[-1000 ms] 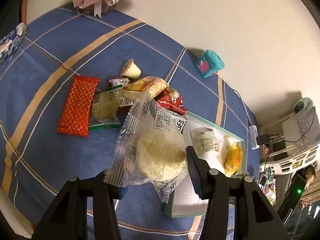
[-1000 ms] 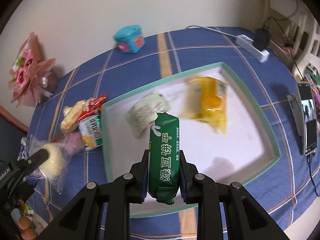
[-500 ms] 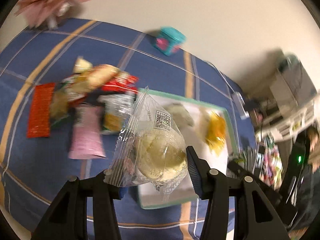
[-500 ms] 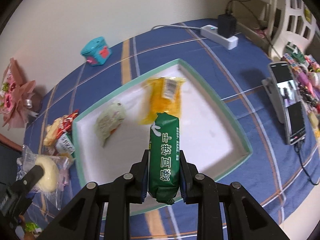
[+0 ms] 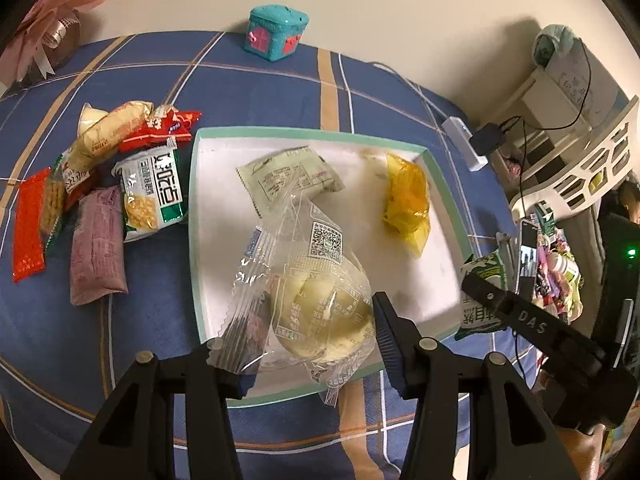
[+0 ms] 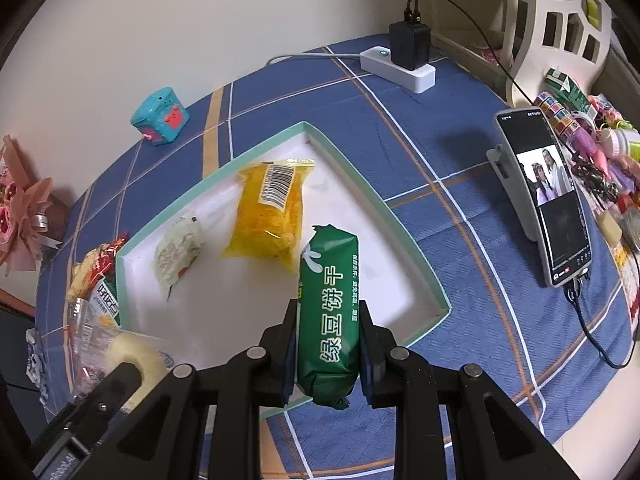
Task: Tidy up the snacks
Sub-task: 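Carry the green packet with the right tool while the left carries the bun bag over the tray, then open the left tool to drop the bun bag while the right releases the green packet in the tray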
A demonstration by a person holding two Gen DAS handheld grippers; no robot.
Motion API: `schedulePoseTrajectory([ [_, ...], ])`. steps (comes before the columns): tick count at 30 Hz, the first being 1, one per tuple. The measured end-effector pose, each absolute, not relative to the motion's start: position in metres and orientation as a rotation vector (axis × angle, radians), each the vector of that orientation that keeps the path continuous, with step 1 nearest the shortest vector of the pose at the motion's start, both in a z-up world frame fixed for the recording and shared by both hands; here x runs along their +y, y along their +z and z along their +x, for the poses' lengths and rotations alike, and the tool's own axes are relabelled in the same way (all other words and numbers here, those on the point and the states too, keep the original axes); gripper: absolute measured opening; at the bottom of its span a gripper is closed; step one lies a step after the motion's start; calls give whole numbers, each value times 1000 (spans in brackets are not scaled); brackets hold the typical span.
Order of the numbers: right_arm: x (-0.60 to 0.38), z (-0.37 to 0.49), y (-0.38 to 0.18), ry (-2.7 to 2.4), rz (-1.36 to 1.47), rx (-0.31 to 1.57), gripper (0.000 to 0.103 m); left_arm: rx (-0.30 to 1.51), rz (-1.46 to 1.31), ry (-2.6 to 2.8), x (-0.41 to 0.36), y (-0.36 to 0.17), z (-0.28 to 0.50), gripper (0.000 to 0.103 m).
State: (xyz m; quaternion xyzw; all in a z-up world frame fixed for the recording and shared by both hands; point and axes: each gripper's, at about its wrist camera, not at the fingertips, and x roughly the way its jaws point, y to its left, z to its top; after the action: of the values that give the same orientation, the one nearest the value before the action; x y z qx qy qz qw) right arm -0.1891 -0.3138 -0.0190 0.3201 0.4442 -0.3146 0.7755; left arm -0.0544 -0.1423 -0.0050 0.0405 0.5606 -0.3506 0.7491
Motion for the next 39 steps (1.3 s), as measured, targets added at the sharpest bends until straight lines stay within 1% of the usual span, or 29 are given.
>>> schedulePoseTrajectory([
  [20, -314, -186, -25, -666, 698, 965, 27, 1250, 116, -723, -146, -19, -50, 53],
  [39, -311, -175, -28, -653, 671, 986, 27, 1258, 67, -743, -145, -17, -48, 52],
])
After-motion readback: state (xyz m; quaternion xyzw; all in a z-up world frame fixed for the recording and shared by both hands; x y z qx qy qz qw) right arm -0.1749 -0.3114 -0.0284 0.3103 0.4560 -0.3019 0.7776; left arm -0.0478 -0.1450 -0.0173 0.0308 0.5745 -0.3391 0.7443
